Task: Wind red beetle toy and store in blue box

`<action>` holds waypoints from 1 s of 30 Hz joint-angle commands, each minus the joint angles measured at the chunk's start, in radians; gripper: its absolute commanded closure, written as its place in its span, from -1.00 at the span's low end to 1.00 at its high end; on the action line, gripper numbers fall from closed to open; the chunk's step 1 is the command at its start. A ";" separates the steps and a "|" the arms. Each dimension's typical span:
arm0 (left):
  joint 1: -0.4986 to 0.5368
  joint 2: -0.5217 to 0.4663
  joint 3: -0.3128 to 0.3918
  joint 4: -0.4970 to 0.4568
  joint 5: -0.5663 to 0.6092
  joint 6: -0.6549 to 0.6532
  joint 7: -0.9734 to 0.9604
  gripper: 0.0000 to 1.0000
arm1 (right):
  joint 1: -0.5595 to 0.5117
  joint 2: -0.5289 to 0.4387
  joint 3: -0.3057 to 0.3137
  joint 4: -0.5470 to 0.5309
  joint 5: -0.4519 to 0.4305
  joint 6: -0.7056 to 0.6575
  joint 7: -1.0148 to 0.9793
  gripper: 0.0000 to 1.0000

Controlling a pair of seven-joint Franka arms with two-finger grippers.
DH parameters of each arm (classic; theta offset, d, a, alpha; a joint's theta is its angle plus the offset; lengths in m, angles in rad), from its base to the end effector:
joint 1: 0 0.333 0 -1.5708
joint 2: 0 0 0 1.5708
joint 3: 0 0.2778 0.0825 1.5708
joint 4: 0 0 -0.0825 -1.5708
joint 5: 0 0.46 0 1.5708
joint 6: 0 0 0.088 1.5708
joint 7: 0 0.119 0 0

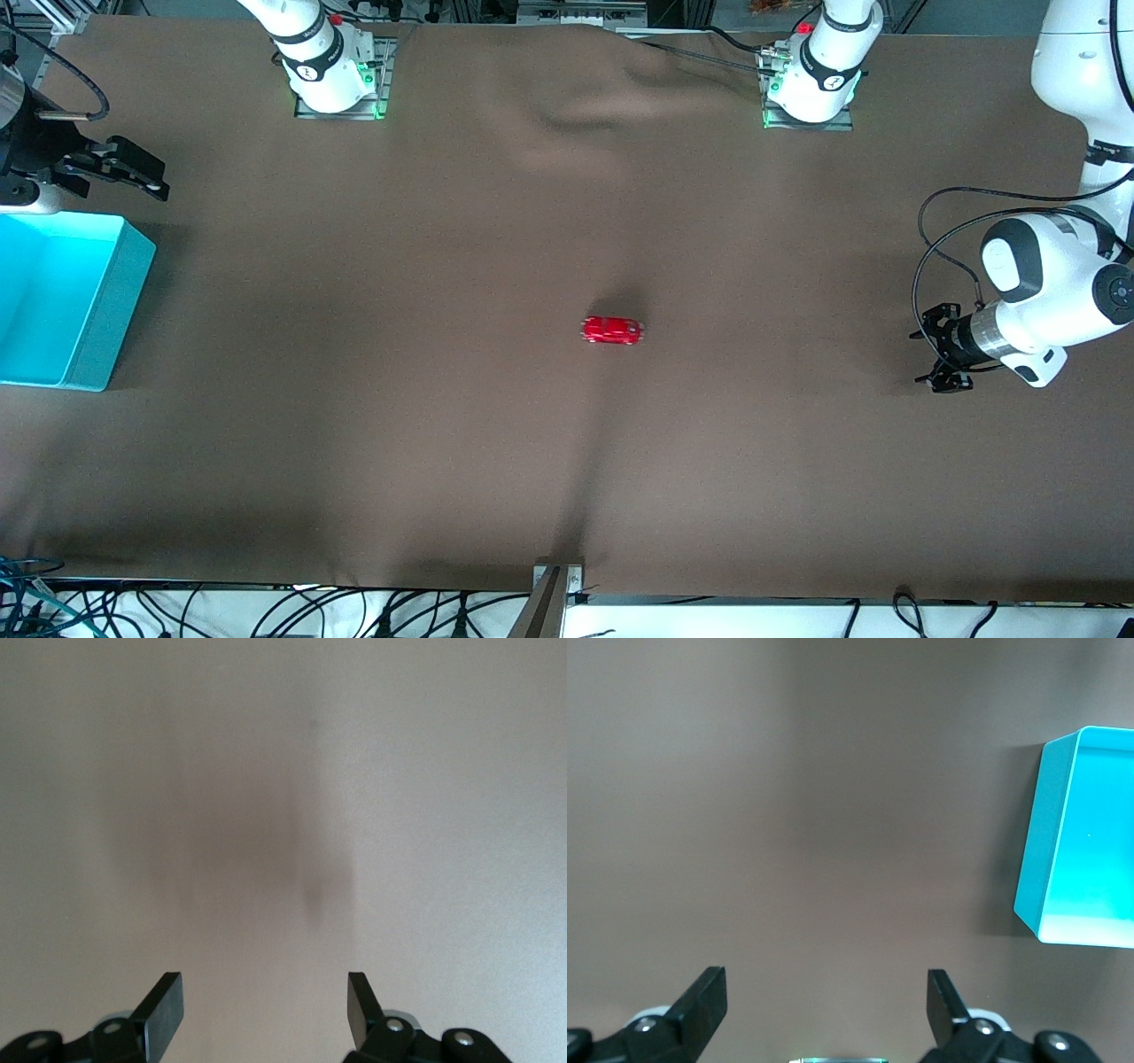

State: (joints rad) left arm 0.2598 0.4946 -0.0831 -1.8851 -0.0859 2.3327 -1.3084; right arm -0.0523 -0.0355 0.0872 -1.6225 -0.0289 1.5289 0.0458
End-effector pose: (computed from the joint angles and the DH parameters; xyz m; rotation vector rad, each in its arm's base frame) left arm 0.6546 0.1137 0.1407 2.1940 2.1593 -0.1430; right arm 0.6146 0.0186 0.5647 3.1060 -0.0177 -0.0884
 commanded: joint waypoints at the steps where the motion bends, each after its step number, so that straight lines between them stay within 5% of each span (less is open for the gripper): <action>1: -0.005 0.001 -0.003 0.015 0.018 -0.018 0.011 -0.66 | 0.000 0.002 0.002 0.010 0.007 -0.003 0.003 -1.00; 16: -0.005 0.001 -0.003 0.027 0.023 -0.018 0.020 -0.71 | 0.000 0.002 0.002 0.010 0.007 -0.004 0.003 -1.00; 30: -0.014 -0.004 -0.020 0.112 0.206 -0.024 0.138 -1.00 | 0.000 0.000 0.002 0.010 0.006 -0.006 0.003 -1.00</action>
State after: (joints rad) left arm 0.2514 0.4945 -0.1022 -1.8212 0.0730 2.3328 -1.2458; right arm -0.0523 -0.0353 0.0872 -1.6225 -0.0289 1.5289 0.0458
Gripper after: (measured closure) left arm 0.018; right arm 0.000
